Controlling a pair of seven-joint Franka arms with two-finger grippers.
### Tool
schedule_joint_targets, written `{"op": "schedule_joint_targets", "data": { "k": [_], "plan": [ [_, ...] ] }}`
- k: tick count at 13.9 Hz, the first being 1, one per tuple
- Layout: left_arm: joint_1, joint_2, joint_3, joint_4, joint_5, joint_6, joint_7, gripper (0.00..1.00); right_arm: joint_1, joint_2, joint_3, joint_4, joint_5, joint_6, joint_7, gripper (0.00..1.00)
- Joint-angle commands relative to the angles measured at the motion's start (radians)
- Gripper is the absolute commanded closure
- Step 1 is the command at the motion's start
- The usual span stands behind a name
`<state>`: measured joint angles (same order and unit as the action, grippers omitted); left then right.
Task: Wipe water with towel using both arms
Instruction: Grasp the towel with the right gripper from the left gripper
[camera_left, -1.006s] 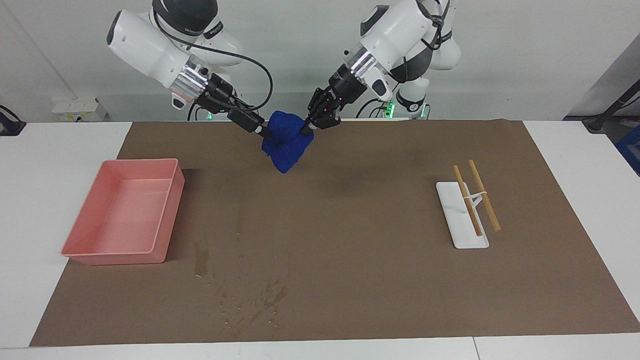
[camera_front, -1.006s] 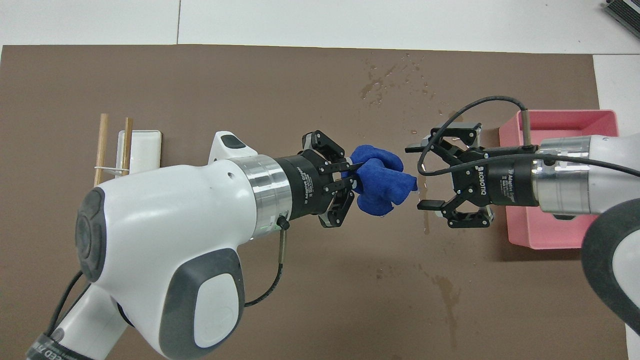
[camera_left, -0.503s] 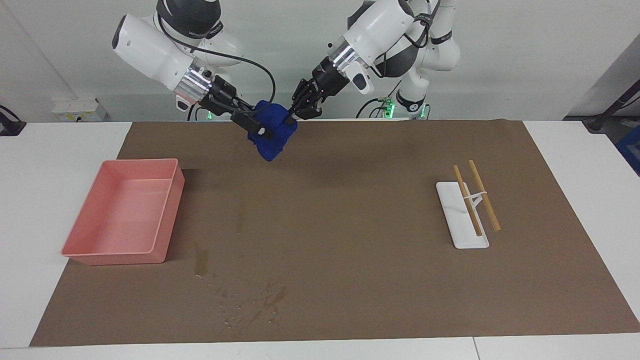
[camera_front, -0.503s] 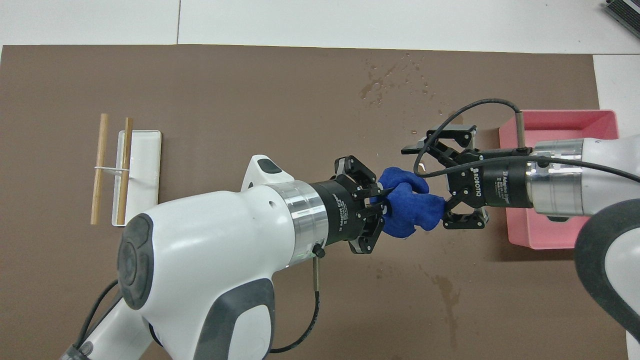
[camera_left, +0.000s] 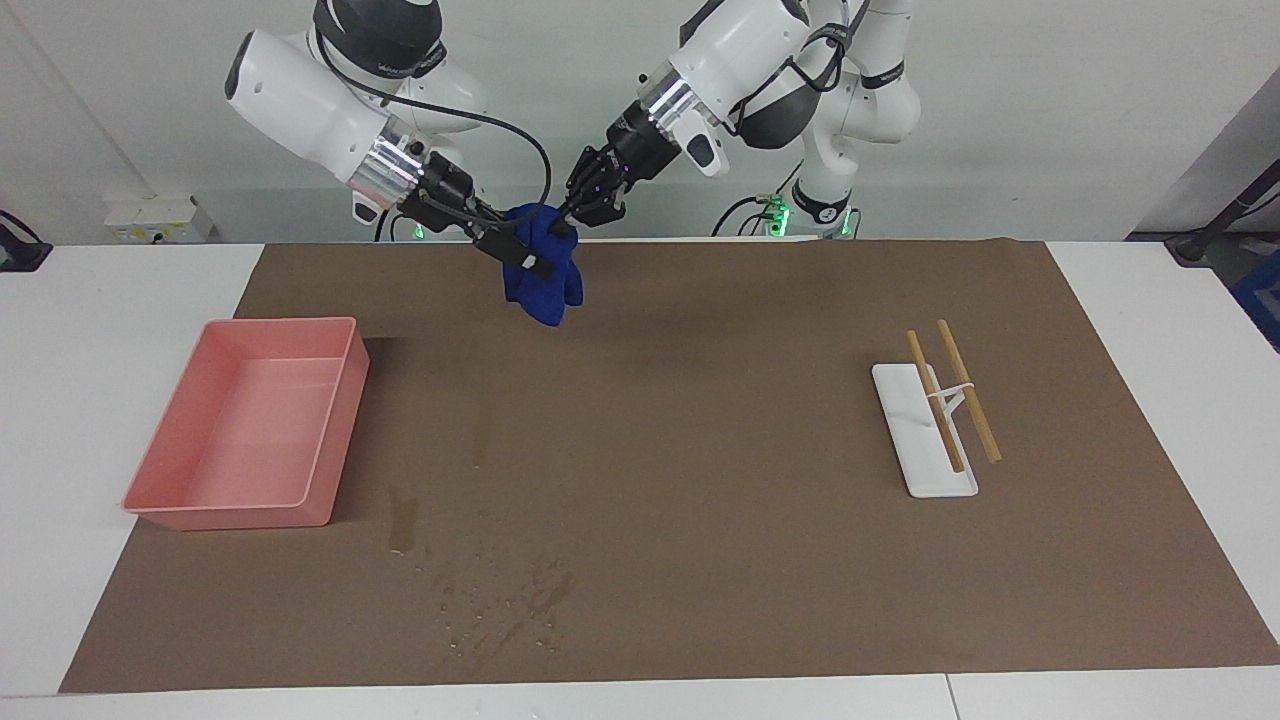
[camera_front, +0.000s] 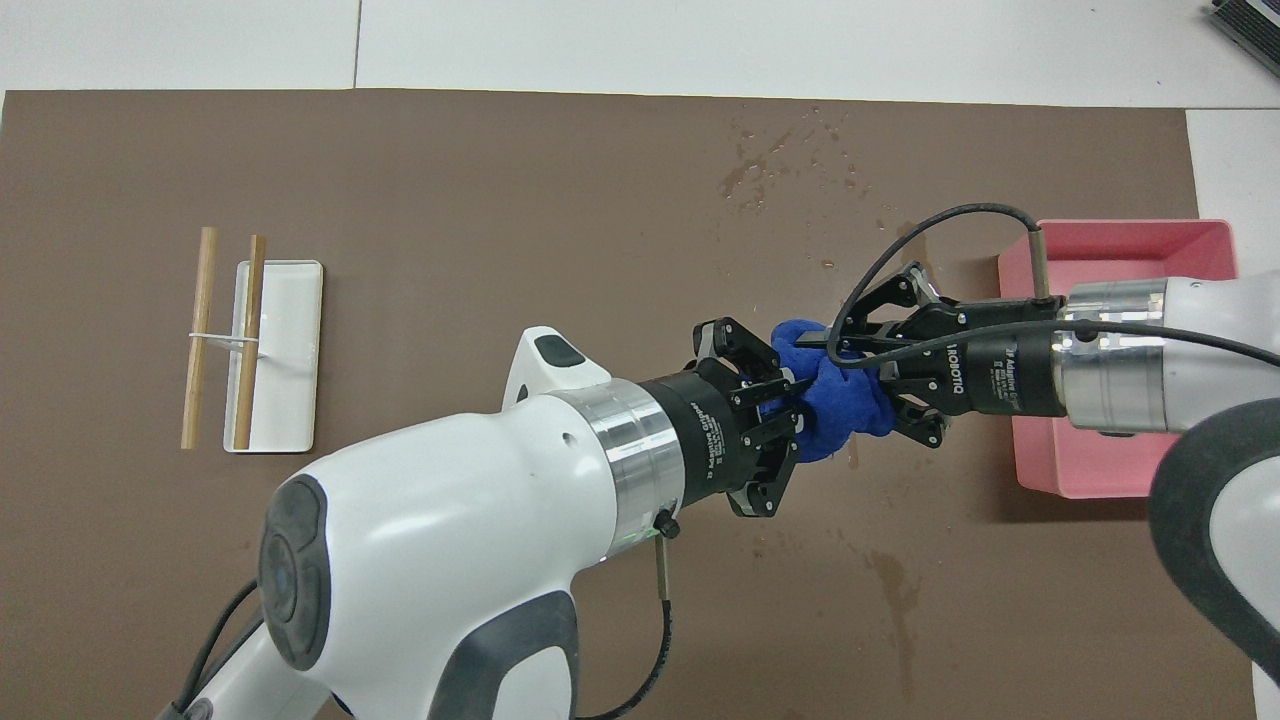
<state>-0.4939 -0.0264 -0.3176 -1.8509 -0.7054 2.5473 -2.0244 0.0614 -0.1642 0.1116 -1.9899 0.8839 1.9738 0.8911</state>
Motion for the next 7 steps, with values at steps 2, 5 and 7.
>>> {"op": "schedule_joint_targets", "data": {
  "k": [2,5,7],
  "plan": [
    [-0.023,0.003,0.011,-0.004,-0.013,0.034,0.012,1.0,0.0,-0.021,0.003,-0.024,0.006,0.008,-0.057,1.0],
    [-0.011,0.003,0.014,-0.001,0.019,0.028,0.036,0.46,0.0,-0.023,0.003,-0.024,0.0,0.003,-0.069,1.0],
    [-0.005,0.003,0.015,0.001,0.099,0.018,0.036,0.0,0.0,-0.02,0.003,-0.017,-0.08,-0.038,-0.13,1.0]
  ]
}}
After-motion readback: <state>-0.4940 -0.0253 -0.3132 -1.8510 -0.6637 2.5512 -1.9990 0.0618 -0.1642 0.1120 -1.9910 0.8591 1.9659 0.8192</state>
